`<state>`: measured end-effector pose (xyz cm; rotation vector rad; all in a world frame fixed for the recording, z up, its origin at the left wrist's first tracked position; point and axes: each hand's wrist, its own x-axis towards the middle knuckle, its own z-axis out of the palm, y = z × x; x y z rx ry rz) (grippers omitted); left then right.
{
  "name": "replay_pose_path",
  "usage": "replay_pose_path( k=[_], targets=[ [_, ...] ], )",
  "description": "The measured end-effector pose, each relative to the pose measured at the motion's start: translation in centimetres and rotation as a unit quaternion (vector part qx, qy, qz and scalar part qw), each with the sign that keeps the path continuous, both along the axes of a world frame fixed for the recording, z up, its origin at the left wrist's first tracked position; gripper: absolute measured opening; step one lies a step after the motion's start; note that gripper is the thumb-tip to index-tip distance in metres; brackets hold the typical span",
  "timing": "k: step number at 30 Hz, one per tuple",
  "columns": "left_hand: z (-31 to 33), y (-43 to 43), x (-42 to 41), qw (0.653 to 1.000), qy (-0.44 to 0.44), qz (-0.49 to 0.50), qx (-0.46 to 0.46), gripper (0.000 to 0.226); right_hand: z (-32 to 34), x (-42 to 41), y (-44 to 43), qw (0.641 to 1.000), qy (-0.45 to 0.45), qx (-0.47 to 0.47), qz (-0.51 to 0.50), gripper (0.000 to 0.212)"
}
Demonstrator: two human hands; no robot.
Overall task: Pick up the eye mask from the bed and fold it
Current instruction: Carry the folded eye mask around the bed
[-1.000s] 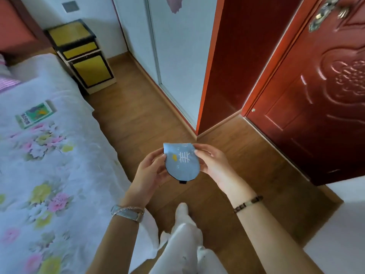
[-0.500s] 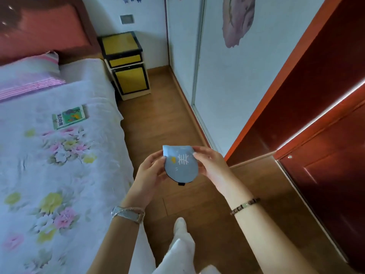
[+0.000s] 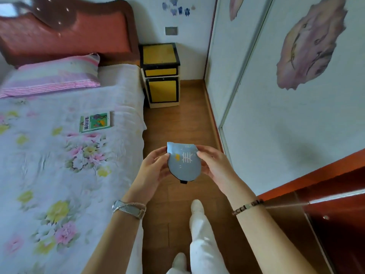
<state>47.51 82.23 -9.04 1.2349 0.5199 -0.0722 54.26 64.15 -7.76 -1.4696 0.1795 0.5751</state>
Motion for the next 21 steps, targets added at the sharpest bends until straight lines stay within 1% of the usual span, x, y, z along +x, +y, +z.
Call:
replay_pose_path(
  k=[5, 13, 21],
  targets=[
    [-0.3, 2.3, 7.0, 0.999, -0.011, 0.041, -0.010, 0.034, -0.3, 8.5, 2.9, 0.999, -0.008, 0.004, 0.045, 0.023],
    [-0.1, 4.6, 17.8, 0.994, -0.022, 0.100, -0.025, 0.034, 0.1, 21.3, 6.0, 0.994, -0.016, 0.011, 0.108, 0.019],
    [-0.9, 8.1, 25.6, 0.990, -0.014, 0.139, -0.031, 0.034, -0.6, 29.9, 9.9, 0.991, 0.027, 0.013, 0.130, 0.020]
  ],
)
